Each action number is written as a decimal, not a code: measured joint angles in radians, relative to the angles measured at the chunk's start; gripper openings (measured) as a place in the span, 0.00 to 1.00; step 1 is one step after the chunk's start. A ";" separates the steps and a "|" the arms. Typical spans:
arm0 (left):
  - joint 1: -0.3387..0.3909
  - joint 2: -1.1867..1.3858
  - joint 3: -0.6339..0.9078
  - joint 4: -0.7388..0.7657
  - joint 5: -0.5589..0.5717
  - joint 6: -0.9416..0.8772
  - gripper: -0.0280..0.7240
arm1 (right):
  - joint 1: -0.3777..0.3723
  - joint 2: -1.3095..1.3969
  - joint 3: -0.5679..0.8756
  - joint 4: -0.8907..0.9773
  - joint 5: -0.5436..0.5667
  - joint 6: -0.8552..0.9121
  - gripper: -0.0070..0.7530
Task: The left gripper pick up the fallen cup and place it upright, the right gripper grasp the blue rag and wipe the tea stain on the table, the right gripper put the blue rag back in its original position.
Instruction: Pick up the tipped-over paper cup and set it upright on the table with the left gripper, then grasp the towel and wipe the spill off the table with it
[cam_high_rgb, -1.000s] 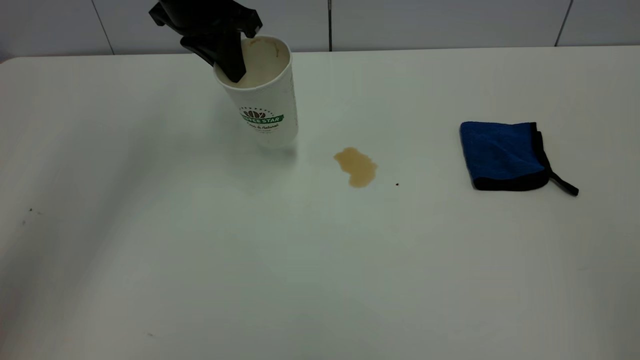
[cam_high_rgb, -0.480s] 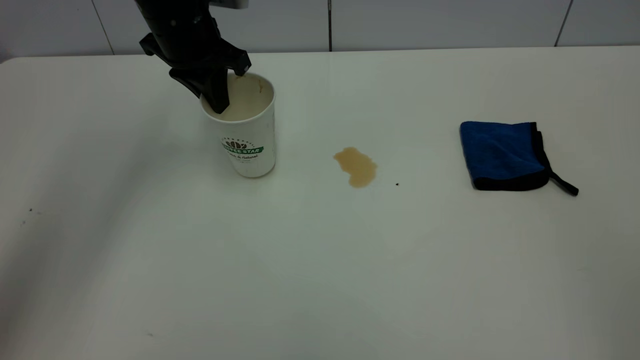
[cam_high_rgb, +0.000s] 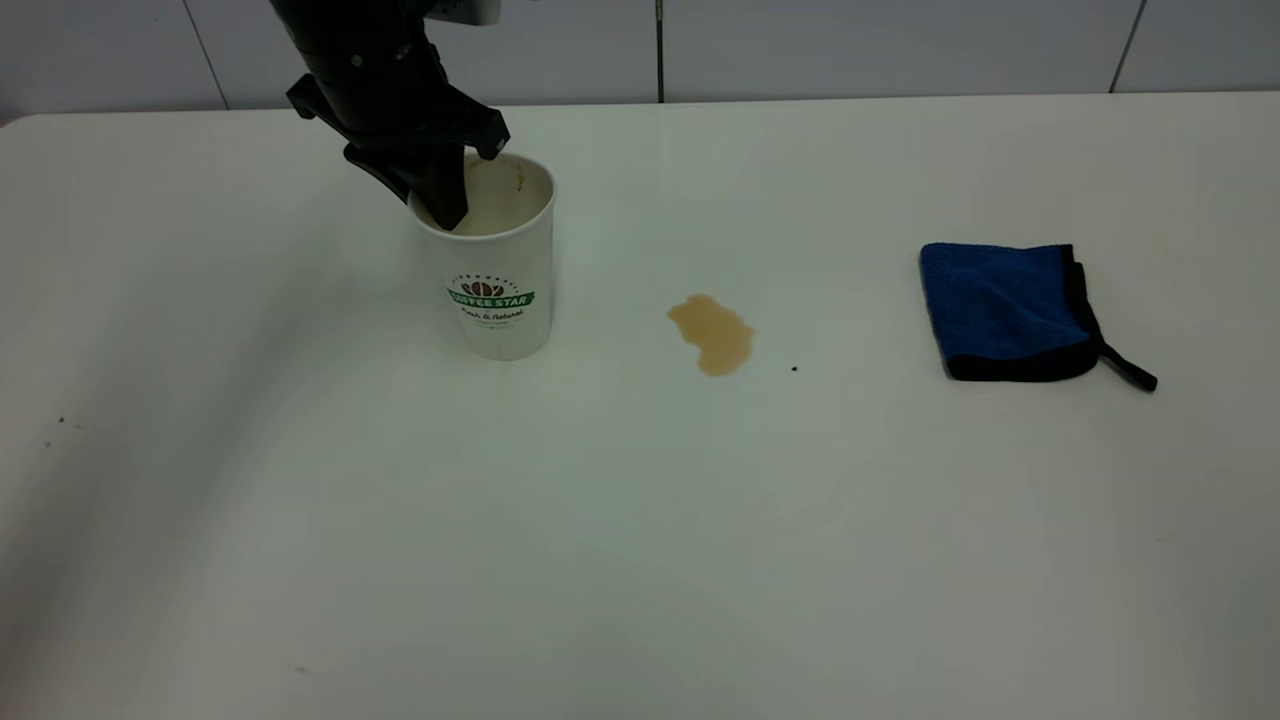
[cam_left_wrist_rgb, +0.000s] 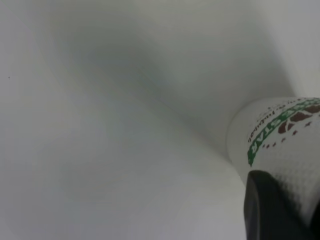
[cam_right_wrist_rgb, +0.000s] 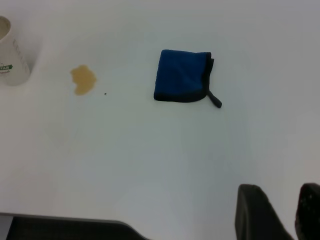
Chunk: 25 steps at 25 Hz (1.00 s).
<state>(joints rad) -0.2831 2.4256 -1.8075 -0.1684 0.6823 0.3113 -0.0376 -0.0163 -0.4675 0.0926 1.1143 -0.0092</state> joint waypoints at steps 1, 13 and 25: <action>0.000 0.000 0.000 0.000 0.001 0.000 0.30 | 0.000 0.000 0.000 0.000 0.000 0.000 0.32; 0.000 -0.122 0.000 0.000 0.067 0.000 0.70 | 0.000 0.000 0.000 0.000 0.000 0.000 0.32; 0.000 -0.619 0.000 0.003 0.387 -0.076 0.70 | 0.000 0.000 0.000 0.000 0.000 0.000 0.32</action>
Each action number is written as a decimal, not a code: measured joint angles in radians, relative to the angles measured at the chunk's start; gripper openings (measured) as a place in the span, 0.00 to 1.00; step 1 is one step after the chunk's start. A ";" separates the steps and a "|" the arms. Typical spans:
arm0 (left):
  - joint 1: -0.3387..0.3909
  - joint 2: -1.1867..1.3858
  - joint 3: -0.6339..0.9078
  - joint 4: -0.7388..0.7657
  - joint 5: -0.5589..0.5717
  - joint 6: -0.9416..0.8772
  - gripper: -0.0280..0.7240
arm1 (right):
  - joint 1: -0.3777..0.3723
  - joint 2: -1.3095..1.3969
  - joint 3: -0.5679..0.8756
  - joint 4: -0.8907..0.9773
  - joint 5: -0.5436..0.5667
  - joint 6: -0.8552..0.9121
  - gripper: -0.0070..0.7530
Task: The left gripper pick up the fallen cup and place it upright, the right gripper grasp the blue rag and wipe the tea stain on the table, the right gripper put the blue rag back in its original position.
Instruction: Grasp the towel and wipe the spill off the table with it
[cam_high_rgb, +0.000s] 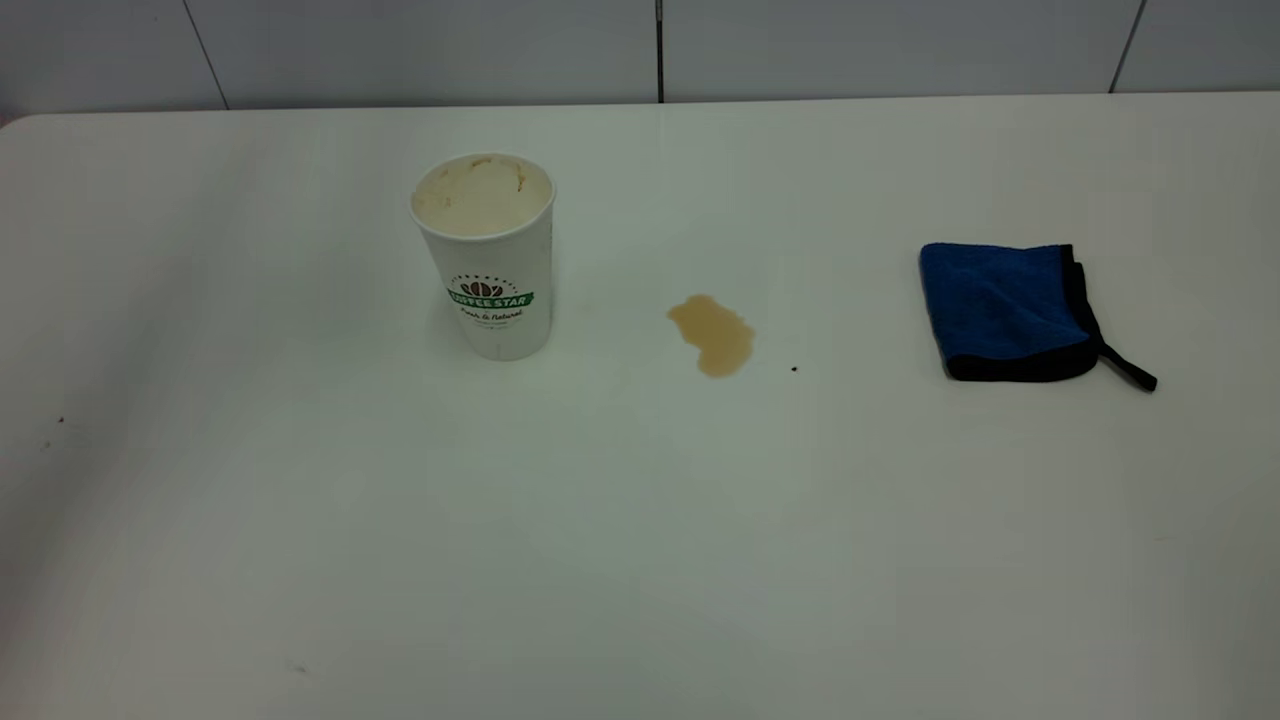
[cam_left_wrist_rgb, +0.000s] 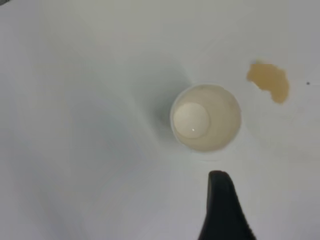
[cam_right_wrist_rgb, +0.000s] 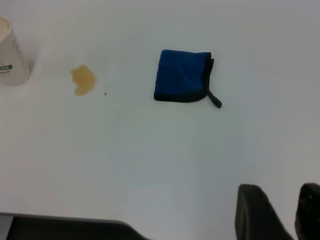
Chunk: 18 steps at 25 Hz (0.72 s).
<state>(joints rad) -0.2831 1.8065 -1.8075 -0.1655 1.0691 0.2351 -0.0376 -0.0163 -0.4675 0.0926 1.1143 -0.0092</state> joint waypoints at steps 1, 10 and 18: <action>0.000 -0.042 0.000 0.003 0.049 -0.023 0.70 | 0.000 0.000 0.000 0.000 0.000 0.000 0.32; 0.000 -0.326 0.190 0.104 0.099 -0.131 0.69 | 0.000 0.000 0.000 0.000 0.000 0.000 0.32; 0.000 -0.668 0.733 0.152 0.098 -0.131 0.70 | 0.000 0.000 0.000 0.000 0.000 0.000 0.32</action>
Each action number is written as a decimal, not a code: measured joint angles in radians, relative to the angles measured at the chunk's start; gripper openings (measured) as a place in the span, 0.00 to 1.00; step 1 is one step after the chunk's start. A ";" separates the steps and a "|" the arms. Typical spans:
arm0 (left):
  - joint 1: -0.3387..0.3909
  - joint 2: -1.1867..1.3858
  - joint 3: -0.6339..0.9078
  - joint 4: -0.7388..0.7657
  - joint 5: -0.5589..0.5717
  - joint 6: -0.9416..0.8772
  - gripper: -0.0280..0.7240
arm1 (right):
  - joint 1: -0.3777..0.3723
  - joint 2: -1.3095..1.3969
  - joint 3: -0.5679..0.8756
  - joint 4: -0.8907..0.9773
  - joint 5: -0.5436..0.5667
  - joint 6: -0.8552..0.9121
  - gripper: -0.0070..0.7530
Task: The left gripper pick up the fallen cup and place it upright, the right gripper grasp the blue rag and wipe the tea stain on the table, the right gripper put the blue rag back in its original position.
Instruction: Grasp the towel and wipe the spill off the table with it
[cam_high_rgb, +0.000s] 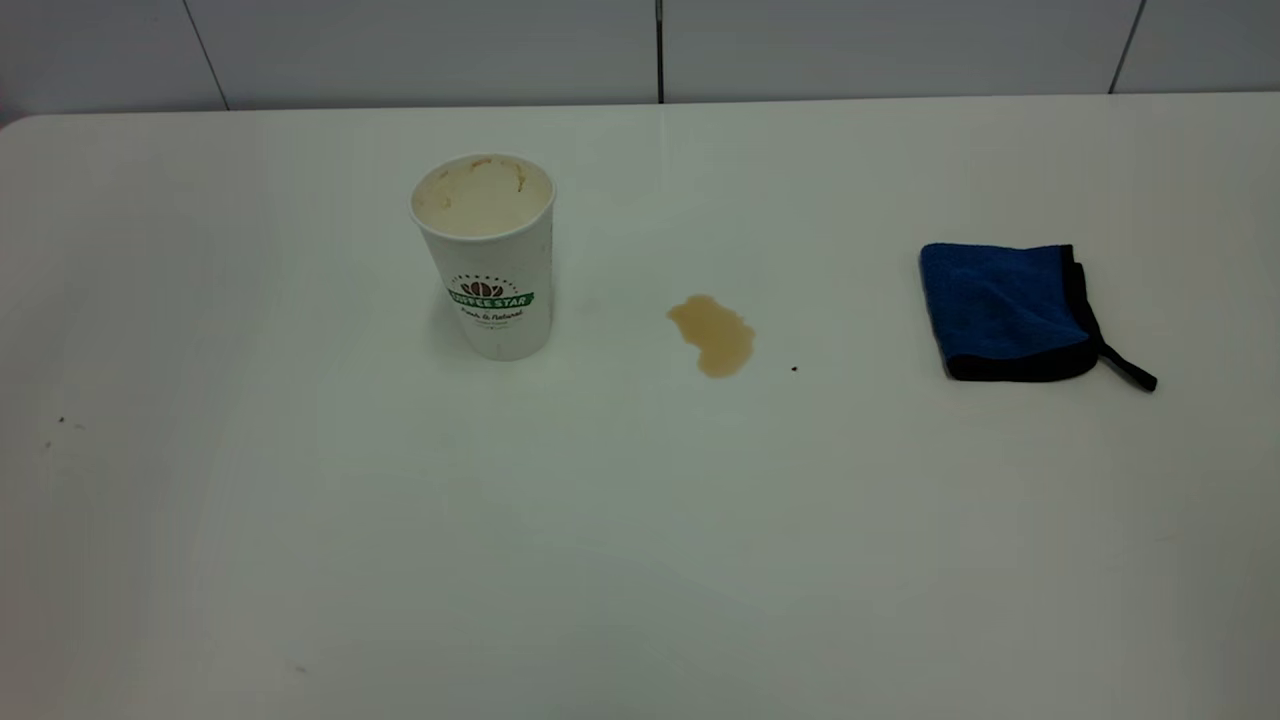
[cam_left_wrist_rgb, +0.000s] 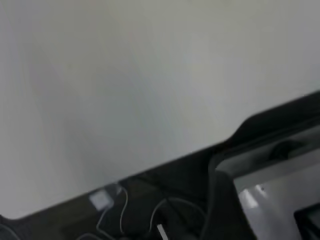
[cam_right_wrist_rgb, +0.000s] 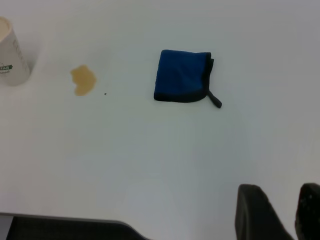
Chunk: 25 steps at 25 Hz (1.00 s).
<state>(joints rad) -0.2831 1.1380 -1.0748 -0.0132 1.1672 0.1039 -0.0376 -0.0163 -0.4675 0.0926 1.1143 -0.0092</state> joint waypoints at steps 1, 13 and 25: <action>0.000 -0.043 0.067 0.000 -0.002 0.000 0.70 | 0.000 0.000 0.000 0.000 0.000 0.000 0.32; 0.000 -0.505 0.557 -0.001 -0.053 -0.025 0.70 | 0.000 0.000 0.000 0.000 0.000 0.000 0.32; 0.037 -1.015 0.588 -0.001 -0.053 -0.029 0.69 | 0.000 0.000 0.000 0.000 0.000 0.000 0.32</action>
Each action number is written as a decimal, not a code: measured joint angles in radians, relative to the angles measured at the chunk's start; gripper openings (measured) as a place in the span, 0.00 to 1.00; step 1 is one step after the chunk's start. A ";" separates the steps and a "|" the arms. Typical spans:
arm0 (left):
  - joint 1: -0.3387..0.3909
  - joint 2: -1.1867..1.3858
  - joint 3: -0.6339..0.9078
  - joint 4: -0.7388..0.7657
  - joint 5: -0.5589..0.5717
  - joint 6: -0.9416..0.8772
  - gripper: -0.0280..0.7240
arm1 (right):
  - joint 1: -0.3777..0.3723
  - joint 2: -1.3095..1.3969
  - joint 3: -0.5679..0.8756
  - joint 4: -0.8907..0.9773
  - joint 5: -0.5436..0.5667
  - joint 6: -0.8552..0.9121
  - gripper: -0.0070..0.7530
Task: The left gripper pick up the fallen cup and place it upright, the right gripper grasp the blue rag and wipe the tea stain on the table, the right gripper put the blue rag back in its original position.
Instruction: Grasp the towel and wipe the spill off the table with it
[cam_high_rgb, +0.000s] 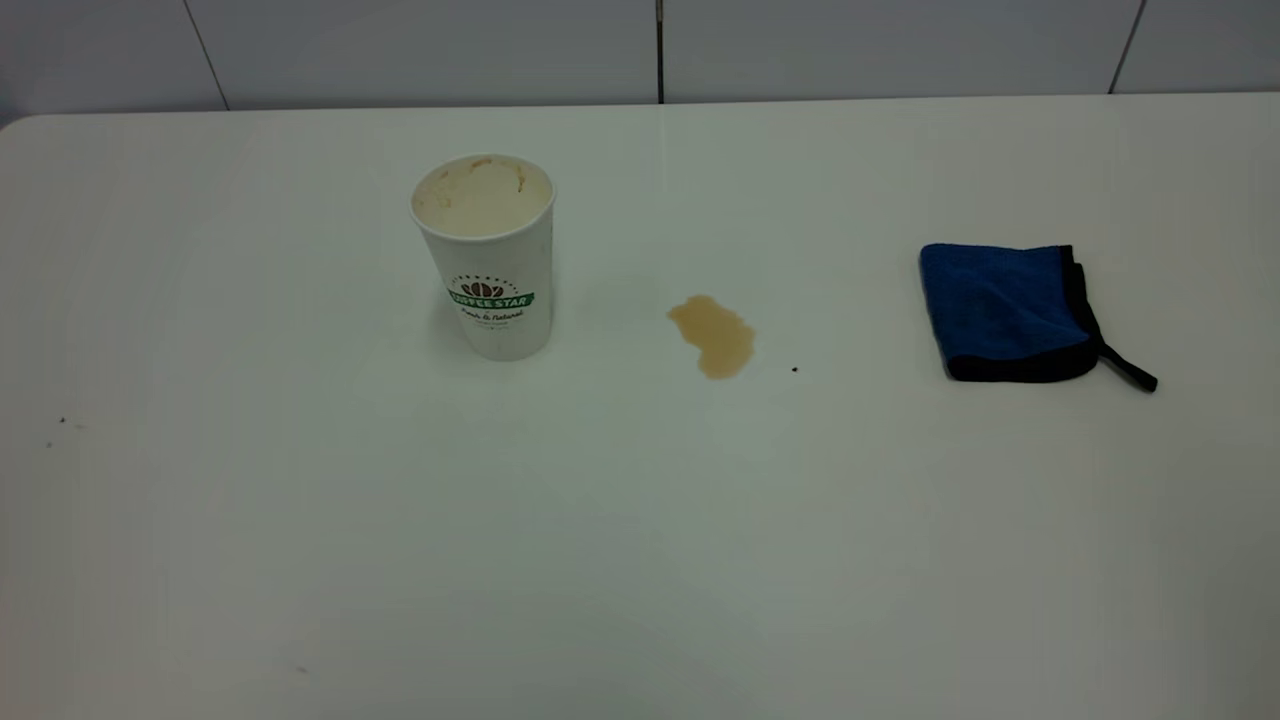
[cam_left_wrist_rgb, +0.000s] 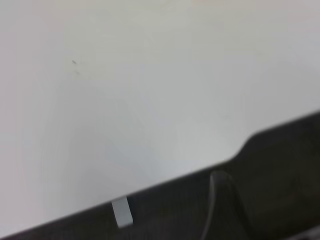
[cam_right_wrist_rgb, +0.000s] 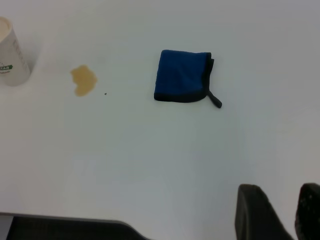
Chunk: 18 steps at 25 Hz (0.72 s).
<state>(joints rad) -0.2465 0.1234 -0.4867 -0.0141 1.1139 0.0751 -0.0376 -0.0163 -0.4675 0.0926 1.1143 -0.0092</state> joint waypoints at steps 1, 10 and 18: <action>0.026 -0.029 0.000 0.000 0.002 0.000 0.69 | 0.000 0.000 0.000 0.000 0.000 0.000 0.32; 0.252 -0.141 0.000 0.000 0.009 0.000 0.69 | 0.000 0.000 0.000 0.000 0.000 0.000 0.32; 0.262 -0.141 0.000 0.000 0.009 -0.001 0.69 | 0.000 0.000 0.000 0.000 0.000 0.000 0.32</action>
<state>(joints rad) 0.0157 -0.0176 -0.4867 -0.0141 1.1229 0.0738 -0.0376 -0.0163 -0.4675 0.0926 1.1143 -0.0092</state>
